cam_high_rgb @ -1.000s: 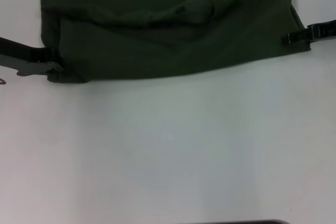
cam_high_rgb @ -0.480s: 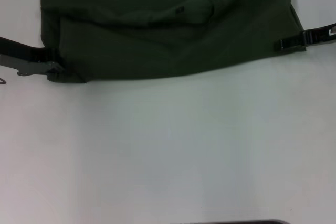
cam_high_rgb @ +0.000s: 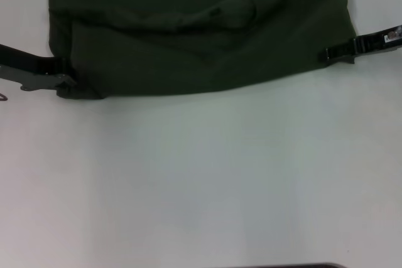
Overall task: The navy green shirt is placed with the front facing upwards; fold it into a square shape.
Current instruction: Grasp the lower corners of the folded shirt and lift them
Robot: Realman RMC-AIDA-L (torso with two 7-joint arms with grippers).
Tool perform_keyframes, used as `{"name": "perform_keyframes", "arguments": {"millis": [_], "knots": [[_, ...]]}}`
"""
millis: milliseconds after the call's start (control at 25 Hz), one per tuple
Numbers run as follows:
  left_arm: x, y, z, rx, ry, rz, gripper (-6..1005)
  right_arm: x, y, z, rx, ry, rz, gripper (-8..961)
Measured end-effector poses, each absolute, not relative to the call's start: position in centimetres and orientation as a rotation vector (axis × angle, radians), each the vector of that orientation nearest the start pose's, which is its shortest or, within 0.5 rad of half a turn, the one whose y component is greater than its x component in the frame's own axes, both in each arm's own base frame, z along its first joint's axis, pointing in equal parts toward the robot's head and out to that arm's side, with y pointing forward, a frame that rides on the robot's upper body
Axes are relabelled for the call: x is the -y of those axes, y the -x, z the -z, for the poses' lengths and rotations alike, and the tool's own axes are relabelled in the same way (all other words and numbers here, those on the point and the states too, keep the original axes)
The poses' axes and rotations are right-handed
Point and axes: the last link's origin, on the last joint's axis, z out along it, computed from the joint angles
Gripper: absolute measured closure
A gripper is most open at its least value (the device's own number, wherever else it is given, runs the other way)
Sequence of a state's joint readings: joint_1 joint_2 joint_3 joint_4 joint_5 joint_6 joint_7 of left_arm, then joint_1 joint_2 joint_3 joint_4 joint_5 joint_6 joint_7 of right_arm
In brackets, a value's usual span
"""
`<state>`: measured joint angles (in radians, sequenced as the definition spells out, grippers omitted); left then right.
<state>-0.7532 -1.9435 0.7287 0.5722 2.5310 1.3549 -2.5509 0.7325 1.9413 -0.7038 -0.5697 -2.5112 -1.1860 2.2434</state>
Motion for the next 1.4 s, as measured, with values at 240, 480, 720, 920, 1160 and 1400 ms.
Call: {"name": "perform_keyframes", "arguments": {"millis": [240,480,720,920,1160,1400], "knots": [[-38.5,29.0,-2.4,1.863,2.159,0.024,957,-40.3,-30.8,-3.9,-1.466,2.223,-0.031,57],[-38.5,28.6,-2.2,1.861,2.172,0.026,958,-40.3,-31.2,-3.9,-1.447,2.210,0.053,186],[-38.6,28.6,-2.3,1.859,2.173,0.029,958,-40.2,-31.3,-4.5,-1.463,2.186,0.063,423],[-38.6,28.7,-2.4,1.860,2.170,0.029,958,-40.3,-31.1,-5.0,-1.459,2.177,0.054,567],[-38.5,28.6,-2.4,1.863,2.176,0.024,958,-40.3,-30.9,-5.2,-1.455,2.184,0.059,700],[-38.3,28.5,-2.4,1.869,2.192,0.009,958,-40.2,-30.7,-5.4,-1.454,2.192,0.060,934]]}}
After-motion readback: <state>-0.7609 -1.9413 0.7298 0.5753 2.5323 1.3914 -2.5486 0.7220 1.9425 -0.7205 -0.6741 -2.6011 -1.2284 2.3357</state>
